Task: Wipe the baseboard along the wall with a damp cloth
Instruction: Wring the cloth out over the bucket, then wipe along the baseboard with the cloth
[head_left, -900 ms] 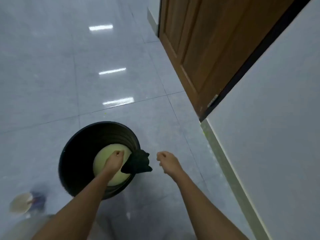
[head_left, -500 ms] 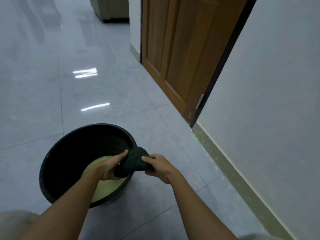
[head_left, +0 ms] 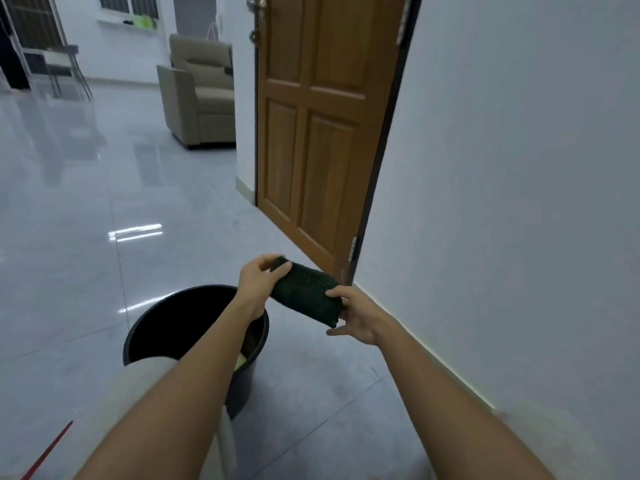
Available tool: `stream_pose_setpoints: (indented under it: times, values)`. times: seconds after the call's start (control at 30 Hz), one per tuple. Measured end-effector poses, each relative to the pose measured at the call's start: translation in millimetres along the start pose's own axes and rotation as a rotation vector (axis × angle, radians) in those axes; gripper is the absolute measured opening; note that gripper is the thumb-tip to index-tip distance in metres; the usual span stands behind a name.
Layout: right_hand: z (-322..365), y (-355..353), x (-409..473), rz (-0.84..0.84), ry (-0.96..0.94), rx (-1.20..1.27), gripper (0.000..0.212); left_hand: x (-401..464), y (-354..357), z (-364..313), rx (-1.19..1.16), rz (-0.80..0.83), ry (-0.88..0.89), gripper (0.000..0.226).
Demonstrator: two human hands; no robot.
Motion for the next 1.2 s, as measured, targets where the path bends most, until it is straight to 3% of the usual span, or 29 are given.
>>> stream_pose_setpoints:
  times: [0.1,0.23,0.4,0.53,0.63,0.73,0.83,0.9,1.0,1.1,1.2]
  values:
    - [-1,-15,-30,0.058,-0.022,0.141,0.032,-23,25,-26,0.167,0.037,0.181,0.026]
    - [-7,-37,-56,0.135,0.002,0.298,0.062,-44,72,-41,0.490,0.197,0.280,0.042]
    - [-22,-73,-50,0.202,-0.018,0.461,0.071,-32,135,-30,0.655,0.430,0.285,0.059]
    - [-40,-97,-34,0.227,-0.031,0.556,0.053,1,172,-7,0.777,0.576,0.222,0.057]
    - [-61,-111,-28,0.098,0.022,0.551,0.049,23,185,12,0.787,0.543,0.233,0.048]
    - [-86,-132,-1,-0.098,0.138,0.509,0.062,73,188,37,0.751,0.365,0.213,0.033]
    - [-111,-166,31,-0.344,0.174,0.506,0.078,125,168,83,0.955,0.177,0.137,0.032]
    - [-126,-189,59,-0.456,0.167,0.483,0.074,157,154,123,1.128,0.147,0.042,0.033]
    - [-136,-216,107,-0.524,0.168,0.127,0.054,199,142,180,1.313,0.173,-0.052,0.037]
    - [-149,-231,176,-0.497,0.029,-0.601,0.042,250,147,231,1.391,0.151,-0.079,0.043]
    - [-152,-226,231,-0.412,-0.086,-1.374,0.054,284,161,273,1.455,0.172,-0.064,0.051]
Point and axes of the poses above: each hand's wrist, its own x-axis towards the middle knuckle, its own y-axis out of the palm, z = x × y, the point moved 2 cm from there along x, towards the middle knuckle, and after that the axes turned 12 degrees about -y, right-handed, at the moved point
